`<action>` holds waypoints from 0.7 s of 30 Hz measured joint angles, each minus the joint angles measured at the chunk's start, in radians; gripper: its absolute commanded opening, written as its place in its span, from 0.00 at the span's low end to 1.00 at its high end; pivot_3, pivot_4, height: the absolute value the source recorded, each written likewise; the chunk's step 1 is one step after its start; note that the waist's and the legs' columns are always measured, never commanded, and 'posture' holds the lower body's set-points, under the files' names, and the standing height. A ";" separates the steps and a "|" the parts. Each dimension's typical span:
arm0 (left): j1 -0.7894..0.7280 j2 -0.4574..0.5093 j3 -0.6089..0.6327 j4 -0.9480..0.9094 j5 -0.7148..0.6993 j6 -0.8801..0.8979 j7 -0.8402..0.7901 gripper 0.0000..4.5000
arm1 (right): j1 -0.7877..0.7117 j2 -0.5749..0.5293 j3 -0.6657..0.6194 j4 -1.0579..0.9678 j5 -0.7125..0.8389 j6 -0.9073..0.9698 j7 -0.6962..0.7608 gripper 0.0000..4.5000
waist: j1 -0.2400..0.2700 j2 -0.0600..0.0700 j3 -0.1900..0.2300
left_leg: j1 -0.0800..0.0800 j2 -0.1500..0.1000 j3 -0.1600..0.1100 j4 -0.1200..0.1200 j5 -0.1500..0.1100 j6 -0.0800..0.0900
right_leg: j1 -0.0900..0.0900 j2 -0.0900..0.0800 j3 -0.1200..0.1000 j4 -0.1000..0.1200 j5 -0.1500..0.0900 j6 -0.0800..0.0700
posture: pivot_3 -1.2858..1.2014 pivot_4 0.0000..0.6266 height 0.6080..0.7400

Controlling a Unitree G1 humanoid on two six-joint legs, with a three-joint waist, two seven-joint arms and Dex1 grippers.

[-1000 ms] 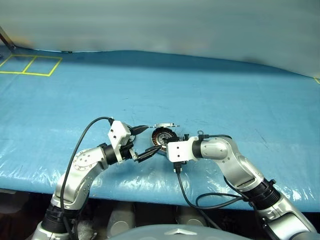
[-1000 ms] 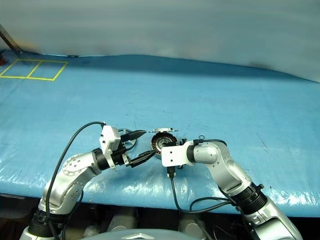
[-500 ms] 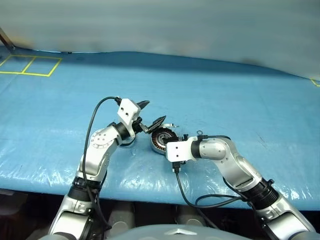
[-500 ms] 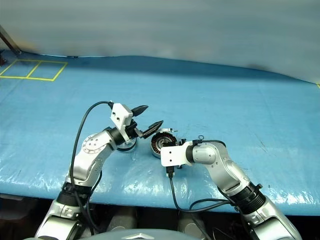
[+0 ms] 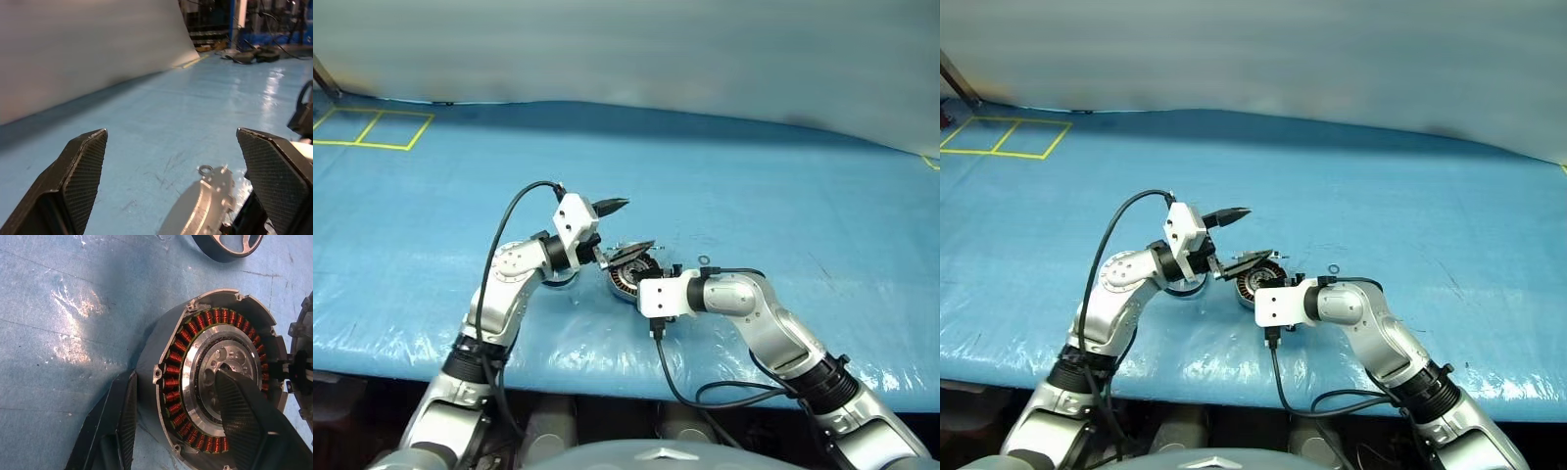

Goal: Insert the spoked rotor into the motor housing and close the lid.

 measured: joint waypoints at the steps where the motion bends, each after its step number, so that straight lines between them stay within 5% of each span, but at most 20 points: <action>1: 0.001 0.022 -0.011 -0.001 0.018 0.004 -0.008 1.00 | 0.000 0.000 0.000 0.000 0.000 0.000 0.000 0.46 | 0.000 0.000 0.000 | 0.000 0.000 0.000 0.000 0.000 0.000 | 0.000 0.000 0.000 0.000 0.000 0.000 | 0.52 0.24 1.00; 9: -0.003 0.103 -0.070 0.054 0.193 -0.039 0.009 1.00 | -0.001 0.004 0.001 0.005 0.000 0.000 -0.002 0.46 | 0.000 0.000 0.000 | 0.000 0.000 0.000 0.000 -0.004 -0.006 | -0.006 0.000 0.000 0.000 0.000 0.000 | 0.52 0.24 1.00; 21: -0.091 -0.135 0.046 0.319 0.234 -0.250 0.297 1.00 | -0.004 0.009 0.001 0.009 -0.001 -0.003 -0.020 0.46 | 0.001 -0.001 0.000 | -0.003 0.000 0.000 -0.001 0.000 0.000 | -0.003 0.000 0.000 0.001 0.000 0.001 | 0.52 0.24 1.00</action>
